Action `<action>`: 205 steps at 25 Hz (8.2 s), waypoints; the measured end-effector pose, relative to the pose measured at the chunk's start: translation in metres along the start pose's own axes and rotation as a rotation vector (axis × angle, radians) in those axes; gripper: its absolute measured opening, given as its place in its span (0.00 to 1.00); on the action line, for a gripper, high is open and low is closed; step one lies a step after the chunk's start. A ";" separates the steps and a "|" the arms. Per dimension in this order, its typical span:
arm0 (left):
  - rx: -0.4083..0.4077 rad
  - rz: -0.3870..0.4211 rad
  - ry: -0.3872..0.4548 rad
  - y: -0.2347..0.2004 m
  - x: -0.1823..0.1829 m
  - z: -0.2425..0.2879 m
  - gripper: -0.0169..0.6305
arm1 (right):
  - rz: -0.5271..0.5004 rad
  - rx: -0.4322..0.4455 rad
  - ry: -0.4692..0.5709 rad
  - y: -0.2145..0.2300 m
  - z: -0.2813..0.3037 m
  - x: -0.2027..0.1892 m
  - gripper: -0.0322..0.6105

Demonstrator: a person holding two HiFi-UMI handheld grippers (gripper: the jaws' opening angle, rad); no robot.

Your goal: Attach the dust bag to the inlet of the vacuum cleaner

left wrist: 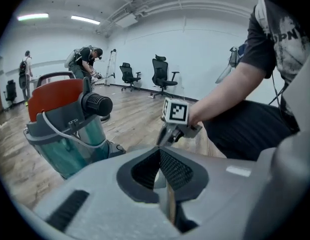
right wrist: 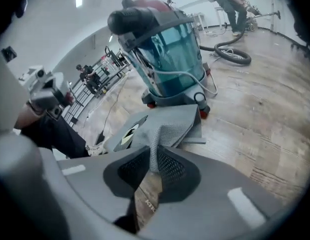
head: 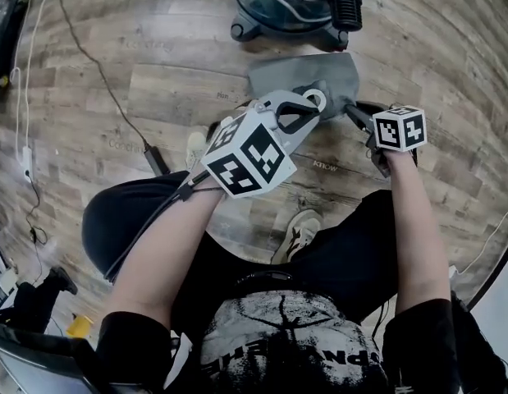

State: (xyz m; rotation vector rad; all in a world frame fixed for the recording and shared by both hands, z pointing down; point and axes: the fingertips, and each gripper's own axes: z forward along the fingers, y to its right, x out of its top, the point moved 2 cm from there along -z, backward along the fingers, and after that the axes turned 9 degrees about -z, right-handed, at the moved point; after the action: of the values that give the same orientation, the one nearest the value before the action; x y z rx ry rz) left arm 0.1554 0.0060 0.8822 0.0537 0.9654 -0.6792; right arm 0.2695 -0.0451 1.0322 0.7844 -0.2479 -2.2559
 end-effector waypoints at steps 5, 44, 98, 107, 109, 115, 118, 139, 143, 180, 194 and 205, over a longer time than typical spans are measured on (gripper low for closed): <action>0.049 0.086 -0.087 -0.001 -0.008 0.014 0.15 | -0.001 0.065 0.055 -0.004 -0.034 0.038 0.12; 0.309 0.289 -0.228 -0.051 0.008 -0.011 0.07 | -0.186 0.101 0.281 -0.062 -0.148 0.123 0.50; 0.240 0.429 -0.270 -0.102 0.104 0.005 0.08 | -1.237 -0.514 -0.222 -0.051 -0.122 0.207 0.11; 0.211 0.374 -0.278 -0.119 0.109 0.012 0.08 | -1.197 -0.515 -0.225 -0.039 -0.111 0.219 0.12; 0.218 0.402 -0.291 -0.117 0.109 0.010 0.08 | -1.212 -0.508 -0.235 -0.042 -0.113 0.219 0.11; 0.216 0.381 -0.287 -0.122 0.105 0.011 0.08 | -1.189 -0.529 -0.229 -0.039 -0.110 0.221 0.12; 0.200 0.371 -0.294 -0.120 0.106 0.014 0.08 | -1.192 -0.539 -0.234 -0.036 -0.109 0.223 0.12; 0.112 0.207 -0.269 -0.127 0.105 0.013 0.08 | -1.169 -0.532 -0.221 -0.035 -0.109 0.232 0.13; 0.139 0.286 -0.321 -0.131 0.105 0.011 0.08 | -1.122 -0.510 -0.219 -0.037 -0.105 0.232 0.11; 0.272 0.231 -0.158 -0.124 0.110 -0.004 0.39 | -1.015 -0.471 -0.011 -0.051 -0.113 0.219 0.46; 0.218 0.065 0.386 -0.035 0.159 -0.099 0.04 | -0.750 -0.316 0.649 -0.135 -0.212 0.219 0.06; 0.105 -0.002 0.404 -0.030 0.186 -0.192 0.03 | -0.753 -0.182 0.778 -0.229 -0.254 0.266 0.06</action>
State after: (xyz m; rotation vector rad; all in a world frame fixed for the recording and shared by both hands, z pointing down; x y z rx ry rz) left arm 0.0678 -0.0487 0.6339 0.2908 1.3159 -0.7355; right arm 0.1441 -0.0516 0.6178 1.7792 0.7170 -2.3418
